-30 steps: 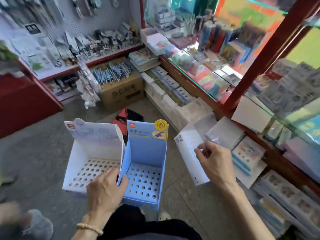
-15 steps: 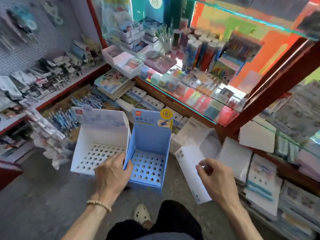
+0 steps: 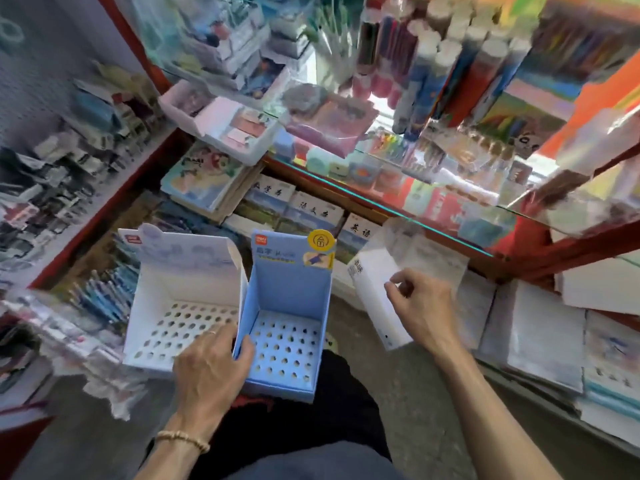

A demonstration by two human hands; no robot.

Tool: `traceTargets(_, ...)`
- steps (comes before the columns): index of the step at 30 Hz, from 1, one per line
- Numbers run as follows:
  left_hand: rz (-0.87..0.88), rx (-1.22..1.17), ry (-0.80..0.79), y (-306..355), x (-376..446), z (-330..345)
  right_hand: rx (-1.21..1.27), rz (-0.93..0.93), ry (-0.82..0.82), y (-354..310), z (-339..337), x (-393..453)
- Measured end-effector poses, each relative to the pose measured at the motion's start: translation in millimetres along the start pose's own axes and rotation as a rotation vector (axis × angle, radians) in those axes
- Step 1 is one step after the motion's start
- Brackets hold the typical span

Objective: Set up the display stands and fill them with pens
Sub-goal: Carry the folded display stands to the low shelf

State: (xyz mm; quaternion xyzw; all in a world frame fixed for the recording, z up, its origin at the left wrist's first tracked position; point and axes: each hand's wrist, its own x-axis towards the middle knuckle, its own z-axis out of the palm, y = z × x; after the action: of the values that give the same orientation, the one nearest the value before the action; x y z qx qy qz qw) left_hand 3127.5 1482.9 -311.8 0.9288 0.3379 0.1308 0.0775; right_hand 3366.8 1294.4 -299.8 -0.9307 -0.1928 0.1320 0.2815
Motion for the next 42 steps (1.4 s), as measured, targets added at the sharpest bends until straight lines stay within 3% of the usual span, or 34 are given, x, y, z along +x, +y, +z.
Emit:
traceTargets(4,0.001,-0.007,-0.057,-39,35,17,0.017,0.069,0.023,-19,36,46)
traceTargets(10,0.159,-0.048,-0.051,-89,114,78,-0.015,0.118,0.106,-37,104,91)
traceTargets(20,0.313,-0.143,-0.197,-122,228,307,-0.181,0.185,0.325,26,264,143)
traceTargets(29,0.284,-0.176,-0.193,-100,265,470,-0.290,0.246,0.536,98,376,200)
traceTargets(34,0.370,-0.246,-0.116,-82,266,513,-0.302,0.331,0.502,128,403,232)
traceTargets(38,0.392,-0.203,-0.166,-73,258,527,-0.280,0.328,0.556,146,401,239)
traceTargets(42,0.412,-0.154,-0.227,-65,261,531,-0.217,0.294,0.507,157,404,237)
